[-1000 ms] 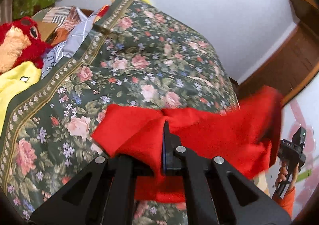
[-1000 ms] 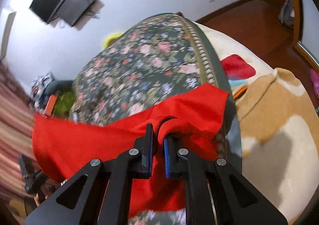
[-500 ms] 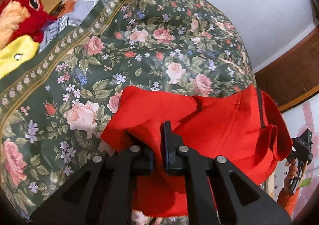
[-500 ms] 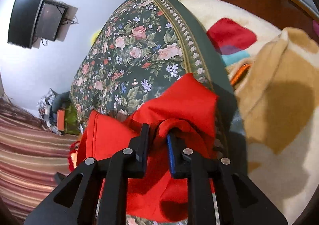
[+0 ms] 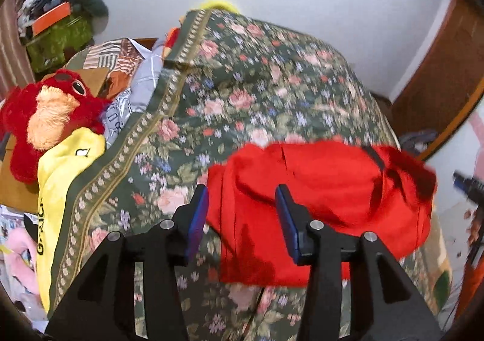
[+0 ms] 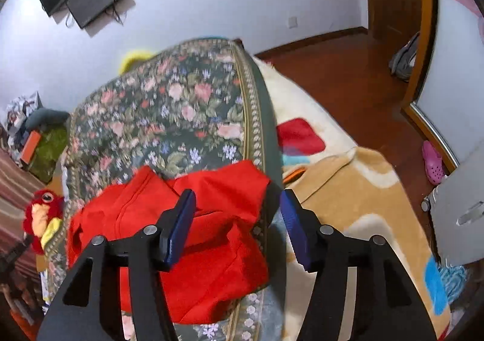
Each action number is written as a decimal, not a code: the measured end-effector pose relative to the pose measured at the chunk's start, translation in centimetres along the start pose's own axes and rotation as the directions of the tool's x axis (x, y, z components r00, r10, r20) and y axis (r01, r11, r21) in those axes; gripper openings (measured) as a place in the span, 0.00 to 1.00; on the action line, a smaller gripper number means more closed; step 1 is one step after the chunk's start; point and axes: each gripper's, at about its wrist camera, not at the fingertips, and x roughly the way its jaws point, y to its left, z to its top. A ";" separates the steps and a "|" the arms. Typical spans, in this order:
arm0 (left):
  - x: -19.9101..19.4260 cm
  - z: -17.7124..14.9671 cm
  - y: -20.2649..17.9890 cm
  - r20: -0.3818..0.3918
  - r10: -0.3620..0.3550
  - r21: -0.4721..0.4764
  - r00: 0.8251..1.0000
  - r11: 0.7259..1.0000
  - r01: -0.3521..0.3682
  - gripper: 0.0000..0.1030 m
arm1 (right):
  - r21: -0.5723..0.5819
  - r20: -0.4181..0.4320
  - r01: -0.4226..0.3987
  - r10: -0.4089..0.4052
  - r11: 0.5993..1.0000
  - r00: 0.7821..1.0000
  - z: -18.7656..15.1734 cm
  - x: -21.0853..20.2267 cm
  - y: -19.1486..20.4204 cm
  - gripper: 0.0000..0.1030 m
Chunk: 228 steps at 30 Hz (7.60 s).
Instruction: Fold large clothes
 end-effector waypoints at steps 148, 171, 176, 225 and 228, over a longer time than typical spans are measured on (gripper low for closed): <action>-5.7 -3.9 -2.9 0.410 0.033 -0.188 0.911 0.981 0.049 0.08 | -0.403 -0.343 -0.253 0.111 0.879 0.933 -12.4 10.9 23.7 0.95; 0.2 -2.6 -22.0 0.187 -0.256 0.108 0.949 0.965 0.239 0.08 | -0.187 -0.159 -0.131 0.101 0.974 0.982 -7.7 4.0 7.2 0.95; 6.0 -5.4 -25.5 -0.059 -0.264 0.159 0.963 0.950 0.270 0.08 | -0.133 -0.165 -0.084 0.062 0.988 0.984 -8.1 3.4 2.6 0.95; 4.1 -11.9 -7.6 -0.074 -0.192 0.011 0.979 0.981 0.193 0.84 | -0.157 -0.376 -0.272 0.198 0.949 0.905 -11.3 10.8 14.4 0.64; 4.1 -12.0 -7.6 -0.079 -0.198 0.002 0.977 0.980 0.199 0.84 | -0.205 -0.364 -0.271 0.184 0.940 0.913 -11.5 10.8 15.4 0.38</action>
